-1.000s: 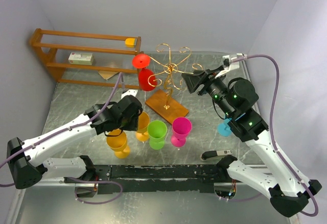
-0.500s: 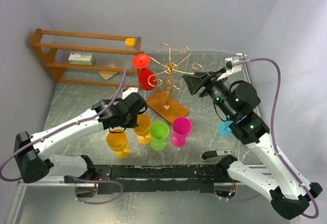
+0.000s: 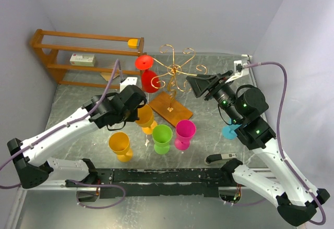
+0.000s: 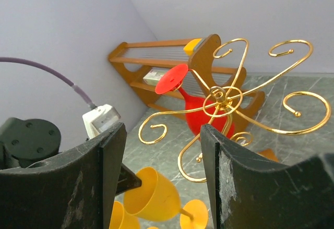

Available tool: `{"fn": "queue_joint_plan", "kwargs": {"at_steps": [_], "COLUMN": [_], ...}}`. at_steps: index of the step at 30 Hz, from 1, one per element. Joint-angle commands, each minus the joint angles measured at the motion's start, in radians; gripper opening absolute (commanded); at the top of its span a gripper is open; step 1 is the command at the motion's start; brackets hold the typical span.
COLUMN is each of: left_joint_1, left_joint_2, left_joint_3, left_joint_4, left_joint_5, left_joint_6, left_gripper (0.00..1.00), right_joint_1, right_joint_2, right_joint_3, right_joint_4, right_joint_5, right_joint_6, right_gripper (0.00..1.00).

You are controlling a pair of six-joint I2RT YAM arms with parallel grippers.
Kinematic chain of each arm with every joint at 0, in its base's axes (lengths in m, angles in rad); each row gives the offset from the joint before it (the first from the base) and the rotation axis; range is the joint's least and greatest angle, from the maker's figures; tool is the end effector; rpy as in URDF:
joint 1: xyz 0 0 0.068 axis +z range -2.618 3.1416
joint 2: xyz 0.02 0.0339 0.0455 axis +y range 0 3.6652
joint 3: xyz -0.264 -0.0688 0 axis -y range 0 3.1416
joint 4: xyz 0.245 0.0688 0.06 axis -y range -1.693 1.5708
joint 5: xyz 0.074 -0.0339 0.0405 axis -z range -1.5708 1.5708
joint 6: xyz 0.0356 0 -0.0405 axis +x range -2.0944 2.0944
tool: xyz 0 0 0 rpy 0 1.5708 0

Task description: Place the wine glass upside down on the wine glass rack

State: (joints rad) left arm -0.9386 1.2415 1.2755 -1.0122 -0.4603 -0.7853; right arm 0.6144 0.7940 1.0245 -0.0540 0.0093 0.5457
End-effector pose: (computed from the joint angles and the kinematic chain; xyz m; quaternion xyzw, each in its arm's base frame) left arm 0.1526 -0.1815 0.3438 0.0049 0.9336 -0.0738 0.3507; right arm 0.1372 0.0964 0.4354 -0.0185 0.6418 0.4177 0.6429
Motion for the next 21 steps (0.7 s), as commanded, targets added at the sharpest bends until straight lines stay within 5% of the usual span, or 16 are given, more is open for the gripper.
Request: {"fn": "queue_joint_plan", "kwargs": {"at_steps": [1, 13, 21], "left_joint_1": [0.005, 0.006, 0.006], "left_joint_2": [-0.052, -0.182, -0.280], "left_joint_3": [0.082, 0.171, 0.150], "left_joint_4": [-0.023, -0.009, 0.189], "left_joint_5": [0.021, 0.069, 0.438], "left_joint_6": [0.099, 0.257, 0.522], "left_gripper": [0.07, 0.07, 0.07], "right_joint_1": [-0.003, -0.003, -0.004], "right_joint_2": [-0.023, -0.025, -0.039], "right_joint_3": [-0.011, -0.013, 0.003], "right_joint_4": [0.029, 0.028, 0.081], "right_joint_5": [-0.009, -0.011, -0.141], "right_joint_6": [0.054, 0.140, 0.094], "right_gripper": [0.59, 0.62, 0.68]}}
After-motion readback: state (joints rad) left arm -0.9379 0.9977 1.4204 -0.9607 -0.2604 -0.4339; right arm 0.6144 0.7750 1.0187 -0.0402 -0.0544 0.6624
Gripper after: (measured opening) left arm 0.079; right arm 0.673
